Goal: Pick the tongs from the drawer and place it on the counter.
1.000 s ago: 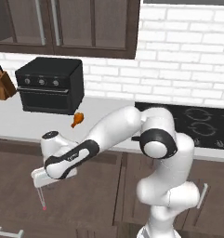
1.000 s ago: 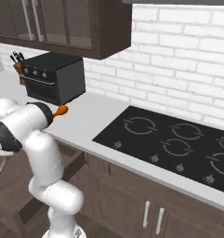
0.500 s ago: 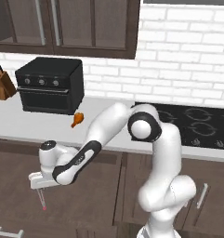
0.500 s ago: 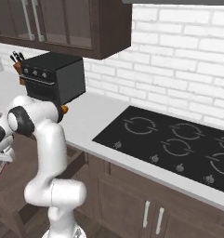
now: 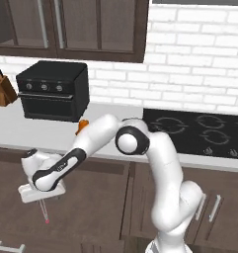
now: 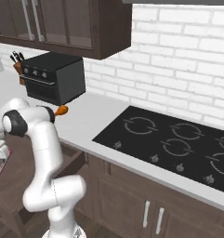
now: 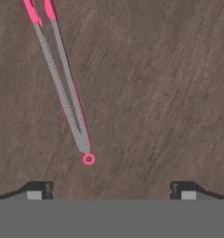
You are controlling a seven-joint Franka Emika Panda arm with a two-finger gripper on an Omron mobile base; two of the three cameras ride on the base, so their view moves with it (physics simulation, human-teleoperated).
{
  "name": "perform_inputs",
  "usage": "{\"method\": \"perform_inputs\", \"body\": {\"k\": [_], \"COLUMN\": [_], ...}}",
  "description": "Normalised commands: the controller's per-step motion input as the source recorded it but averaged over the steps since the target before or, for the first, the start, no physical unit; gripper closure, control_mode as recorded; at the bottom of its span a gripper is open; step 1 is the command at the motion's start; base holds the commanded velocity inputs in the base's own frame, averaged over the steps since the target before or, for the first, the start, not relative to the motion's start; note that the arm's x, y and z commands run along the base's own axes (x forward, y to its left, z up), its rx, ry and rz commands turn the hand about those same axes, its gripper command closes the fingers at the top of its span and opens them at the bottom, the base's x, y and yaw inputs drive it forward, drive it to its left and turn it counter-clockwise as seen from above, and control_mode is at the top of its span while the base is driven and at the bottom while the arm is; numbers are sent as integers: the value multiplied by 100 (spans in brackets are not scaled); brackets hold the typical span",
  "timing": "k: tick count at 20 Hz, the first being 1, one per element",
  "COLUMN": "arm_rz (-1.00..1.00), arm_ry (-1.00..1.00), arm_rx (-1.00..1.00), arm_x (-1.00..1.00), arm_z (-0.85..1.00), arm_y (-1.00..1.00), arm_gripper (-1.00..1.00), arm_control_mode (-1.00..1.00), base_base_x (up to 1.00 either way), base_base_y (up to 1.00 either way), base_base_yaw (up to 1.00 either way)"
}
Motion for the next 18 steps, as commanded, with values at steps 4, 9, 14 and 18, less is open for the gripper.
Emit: {"method": "perform_inputs", "body": {"k": [4,9,14,18], "arm_rz": [0,0,0,0], "arm_ry": [0,0,0,0], "arm_rx": [-13,-5,0,0], "arm_x": [5,5,13,21], "arm_z": [-31,-43,-48,-36], "arm_y": [14,3,0,1], "arm_gripper": [-100,-100,-100,-100], "arm_control_mode": [-100,-100,-100,-100], "base_base_x": [0,0,0,0], "base_base_y": [0,0,0,0], "base_base_yaw": [0,0,0,0]}}
